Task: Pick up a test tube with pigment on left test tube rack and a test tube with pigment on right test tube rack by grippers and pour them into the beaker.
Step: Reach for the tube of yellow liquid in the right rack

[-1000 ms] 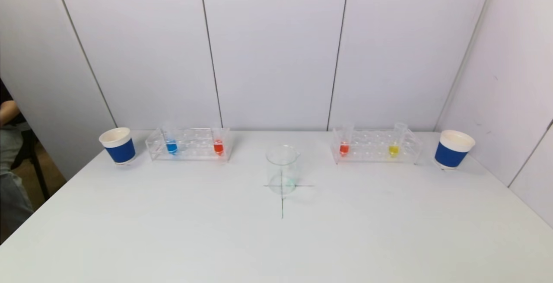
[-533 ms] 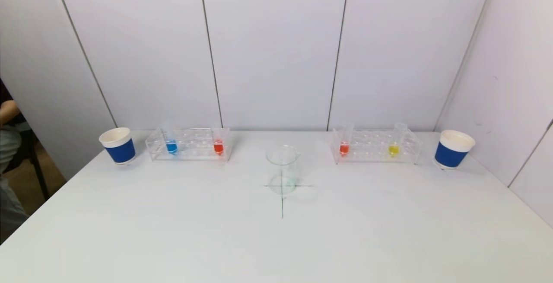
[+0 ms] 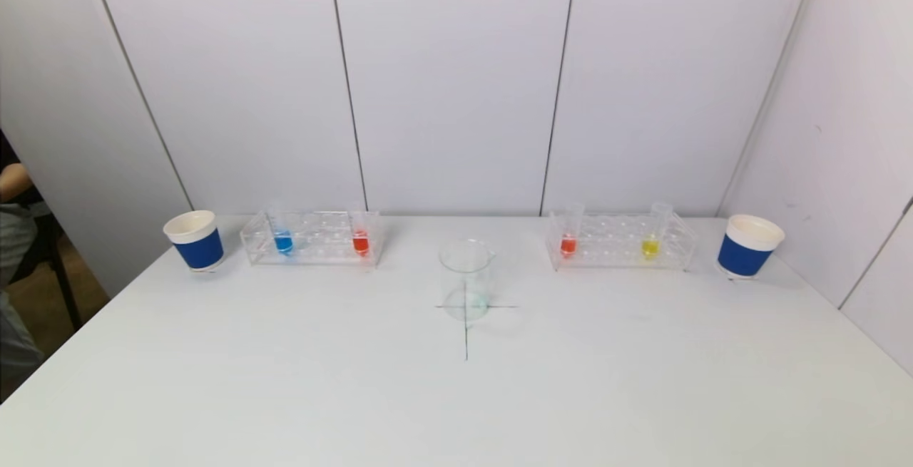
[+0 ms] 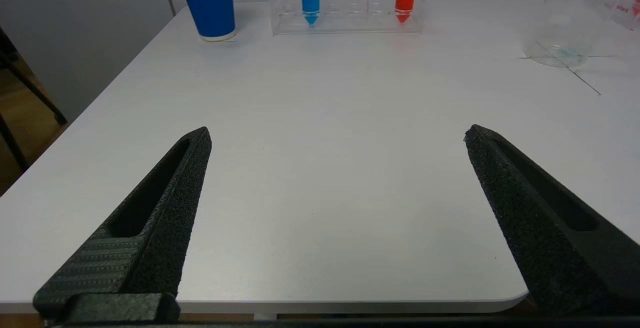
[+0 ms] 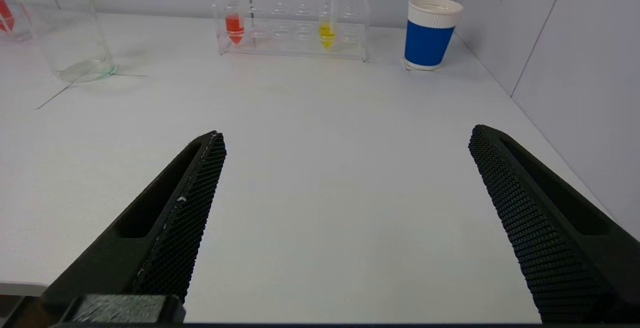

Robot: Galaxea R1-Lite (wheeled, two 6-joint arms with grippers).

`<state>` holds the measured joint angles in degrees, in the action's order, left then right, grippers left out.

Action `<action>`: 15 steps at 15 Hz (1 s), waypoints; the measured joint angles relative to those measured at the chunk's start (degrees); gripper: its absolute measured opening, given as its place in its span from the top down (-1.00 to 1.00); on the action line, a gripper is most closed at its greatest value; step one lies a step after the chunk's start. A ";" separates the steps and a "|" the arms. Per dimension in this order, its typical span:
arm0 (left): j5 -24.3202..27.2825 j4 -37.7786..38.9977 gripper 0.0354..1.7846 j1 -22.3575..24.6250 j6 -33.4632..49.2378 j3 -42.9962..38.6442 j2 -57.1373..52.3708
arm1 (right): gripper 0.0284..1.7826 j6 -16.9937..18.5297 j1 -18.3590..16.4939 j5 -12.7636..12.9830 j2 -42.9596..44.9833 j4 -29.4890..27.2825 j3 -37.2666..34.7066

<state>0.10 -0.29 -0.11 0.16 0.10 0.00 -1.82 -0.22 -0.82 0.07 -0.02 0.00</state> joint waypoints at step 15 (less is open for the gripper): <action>0.00 0.00 -0.99 0.00 0.02 0.00 0.00 | -0.99 0.02 -0.02 -0.76 0.00 -0.44 4.85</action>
<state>0.10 -0.29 -0.11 0.18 0.10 0.00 -1.79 -0.24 -1.57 0.07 -0.46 4.85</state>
